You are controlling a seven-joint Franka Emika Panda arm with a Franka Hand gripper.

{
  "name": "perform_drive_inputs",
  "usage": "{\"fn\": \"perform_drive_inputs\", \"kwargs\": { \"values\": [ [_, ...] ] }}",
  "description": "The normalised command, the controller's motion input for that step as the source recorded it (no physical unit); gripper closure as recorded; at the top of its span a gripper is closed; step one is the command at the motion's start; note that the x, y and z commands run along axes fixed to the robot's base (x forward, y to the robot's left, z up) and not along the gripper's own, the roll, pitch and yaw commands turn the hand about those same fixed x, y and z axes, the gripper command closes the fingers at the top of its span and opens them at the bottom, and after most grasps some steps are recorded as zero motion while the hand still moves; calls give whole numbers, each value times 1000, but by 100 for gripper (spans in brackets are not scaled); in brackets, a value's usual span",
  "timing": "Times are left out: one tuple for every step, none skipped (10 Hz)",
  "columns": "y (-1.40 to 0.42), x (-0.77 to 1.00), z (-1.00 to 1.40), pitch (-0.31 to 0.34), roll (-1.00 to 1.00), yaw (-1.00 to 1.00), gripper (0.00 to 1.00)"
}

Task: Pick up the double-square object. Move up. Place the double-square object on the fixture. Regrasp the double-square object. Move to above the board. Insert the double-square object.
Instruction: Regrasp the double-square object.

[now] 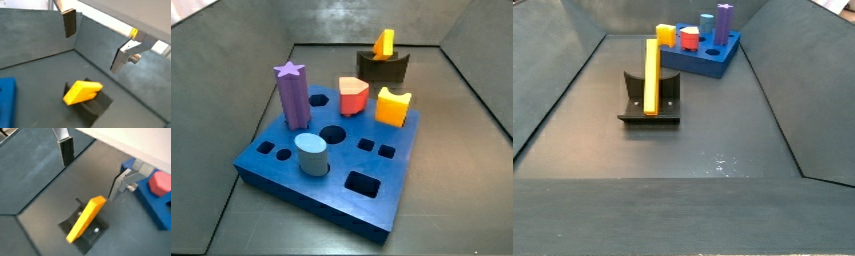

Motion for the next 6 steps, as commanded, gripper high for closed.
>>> {"fn": "perform_drive_inputs", "kwargs": {
  "values": [
    [-35,91,-6,103,1000,78,0],
    [-39,108,-8,127,1000,89,0],
    [-44,115,-9,147,1000,101,0],
    [-45,115,-12,165,1000,118,0],
    [-50,112,-7,183,1000,142,0],
    [-49,114,-10,209,1000,186,0]
  ]
}}
